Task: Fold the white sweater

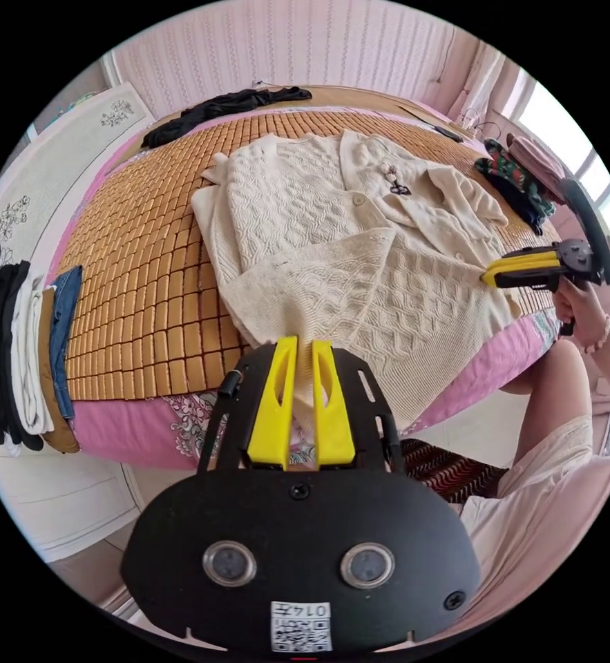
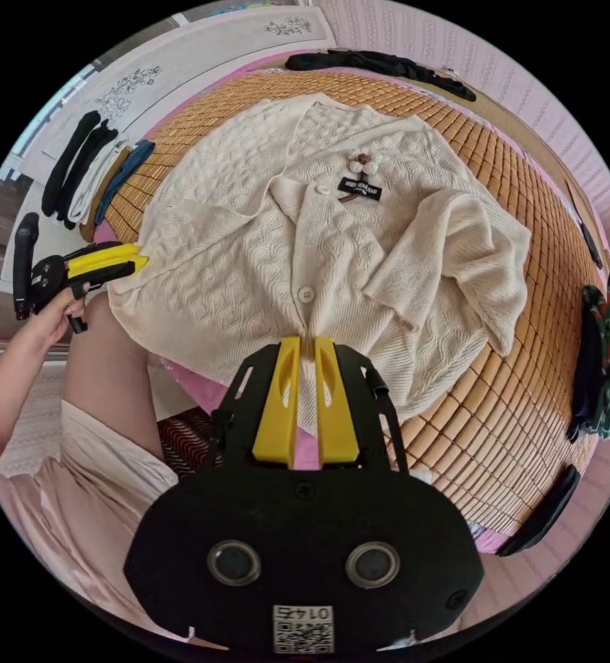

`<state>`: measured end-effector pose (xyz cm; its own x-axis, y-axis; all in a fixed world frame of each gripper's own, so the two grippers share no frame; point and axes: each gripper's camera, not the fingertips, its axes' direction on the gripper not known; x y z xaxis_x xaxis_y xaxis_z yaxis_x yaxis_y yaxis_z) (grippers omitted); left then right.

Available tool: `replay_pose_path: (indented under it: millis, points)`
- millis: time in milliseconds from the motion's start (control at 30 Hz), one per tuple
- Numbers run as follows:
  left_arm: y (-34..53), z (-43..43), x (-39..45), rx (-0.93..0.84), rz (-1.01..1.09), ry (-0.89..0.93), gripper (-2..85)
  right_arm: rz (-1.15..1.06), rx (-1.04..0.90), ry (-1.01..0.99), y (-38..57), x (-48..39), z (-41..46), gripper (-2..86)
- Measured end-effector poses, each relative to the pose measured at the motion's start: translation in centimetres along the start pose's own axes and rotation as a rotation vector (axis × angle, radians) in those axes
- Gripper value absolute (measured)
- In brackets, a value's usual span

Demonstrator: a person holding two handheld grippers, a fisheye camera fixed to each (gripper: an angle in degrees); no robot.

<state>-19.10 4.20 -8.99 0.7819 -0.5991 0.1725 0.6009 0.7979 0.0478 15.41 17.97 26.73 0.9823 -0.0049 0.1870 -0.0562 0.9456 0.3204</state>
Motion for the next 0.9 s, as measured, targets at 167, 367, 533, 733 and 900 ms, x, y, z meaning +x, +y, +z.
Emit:
replay_pose_path:
  millis: [167,367,533,733,900]
  points:
    - [2.6,-4.2,1.2,0.193,0.042,0.084,0.4,-0.115,0.096,-0.053,1.3,-1.5,-7.1,0.9]
    - [4.2,-8.1,4.6,0.368,0.176,0.066,-0.9,-0.174,0.107,-0.338,0.8,-2.7,-10.7,0.7]
    - [5.1,-7.8,11.1,0.388,0.505,0.009,-0.7,-0.198,-0.045,-0.346,-0.1,-4.4,-7.3,2.0]
    - [5.9,-2.2,15.5,0.116,0.661,0.023,0.6,-0.100,-0.060,-0.331,0.7,-3.4,-6.4,6.5]
    - [6.1,-2.5,14.2,0.122,0.534,0.093,2.8,-0.041,-0.025,-0.353,0.4,-2.4,-7.8,7.0]
